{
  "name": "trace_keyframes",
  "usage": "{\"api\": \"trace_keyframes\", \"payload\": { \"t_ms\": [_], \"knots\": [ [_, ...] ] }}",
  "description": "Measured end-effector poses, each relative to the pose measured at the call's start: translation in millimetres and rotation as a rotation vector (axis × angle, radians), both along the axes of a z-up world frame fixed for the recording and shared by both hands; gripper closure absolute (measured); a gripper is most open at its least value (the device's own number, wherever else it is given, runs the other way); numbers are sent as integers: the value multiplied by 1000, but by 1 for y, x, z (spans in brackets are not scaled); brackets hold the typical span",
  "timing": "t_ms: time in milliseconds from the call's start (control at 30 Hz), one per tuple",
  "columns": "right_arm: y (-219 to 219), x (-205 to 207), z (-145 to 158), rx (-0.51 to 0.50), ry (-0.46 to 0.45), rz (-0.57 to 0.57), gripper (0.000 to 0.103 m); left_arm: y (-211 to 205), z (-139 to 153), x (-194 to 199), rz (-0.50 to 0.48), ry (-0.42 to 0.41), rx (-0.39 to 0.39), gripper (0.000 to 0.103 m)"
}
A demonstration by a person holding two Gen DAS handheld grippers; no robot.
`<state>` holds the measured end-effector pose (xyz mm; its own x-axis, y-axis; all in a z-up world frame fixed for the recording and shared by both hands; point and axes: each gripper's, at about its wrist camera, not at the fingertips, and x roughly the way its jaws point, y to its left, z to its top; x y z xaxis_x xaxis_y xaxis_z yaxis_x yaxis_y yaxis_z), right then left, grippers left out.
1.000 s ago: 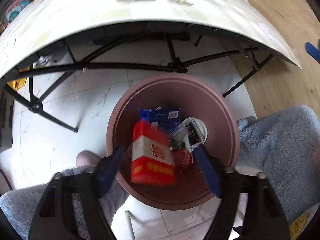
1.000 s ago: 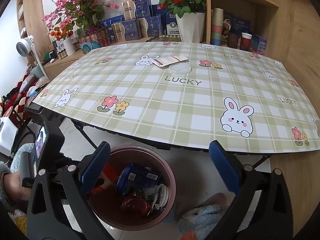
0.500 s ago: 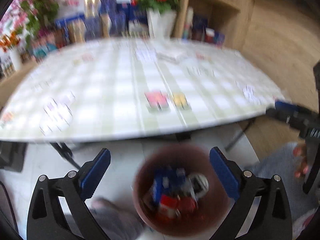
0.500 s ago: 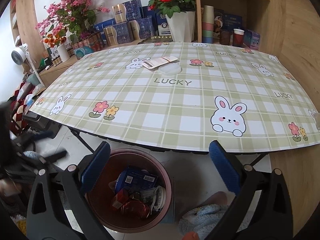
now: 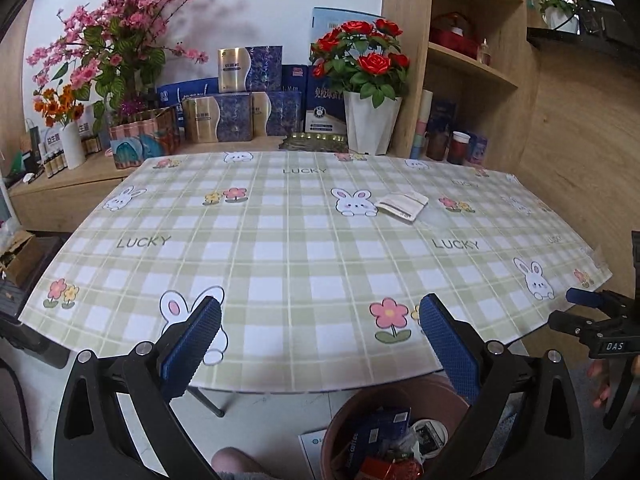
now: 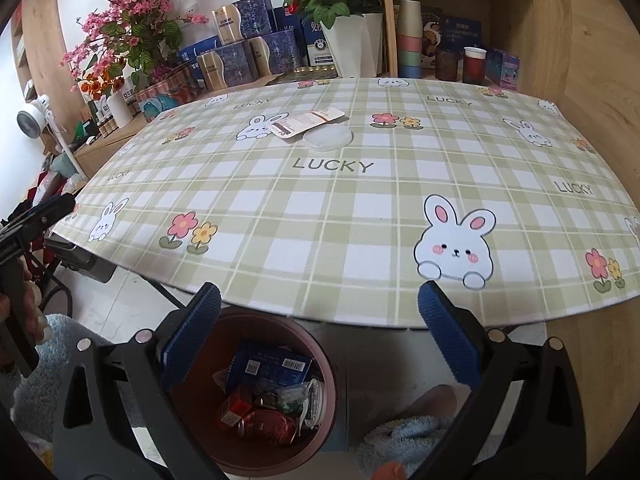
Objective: Collect trash
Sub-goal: 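Move both tools from the bin back over the table, then grasp the clear round lid with the right tool while the left tool grasps the white card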
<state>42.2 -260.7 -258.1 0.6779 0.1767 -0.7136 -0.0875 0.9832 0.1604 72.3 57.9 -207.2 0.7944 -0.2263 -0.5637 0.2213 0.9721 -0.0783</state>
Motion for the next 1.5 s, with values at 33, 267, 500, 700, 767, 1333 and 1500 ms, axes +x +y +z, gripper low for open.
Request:
{"api": "trace_keyframes", "payload": {
  "t_ms": [33, 267, 500, 700, 767, 1333, 1500],
  "knots": [
    [-1, 4, 0, 4, 1, 1, 6, 2, 1, 1, -1, -4, -1, 6],
    [-1, 48, 9, -16, -26, 14, 6, -2, 7, 27, -16, -12, -6, 6],
    [5, 110, 11, -49, 9, 57, 6, -13, 7, 56, -28, 0, -2, 6],
    [16, 175, 1, -183, 22, 86, 6, -22, 4, 87, -42, 23, -3, 6],
    [18, 197, -6, -195, 30, 104, 6, -24, 3, 97, -47, 28, -6, 6],
    [32, 261, -37, -198, 101, 191, 19, -54, -14, 145, -89, 71, 7, 6],
    [30, 259, -38, -161, 93, 212, 29, -62, -18, 152, -97, 81, 1, 6]
  ]
}}
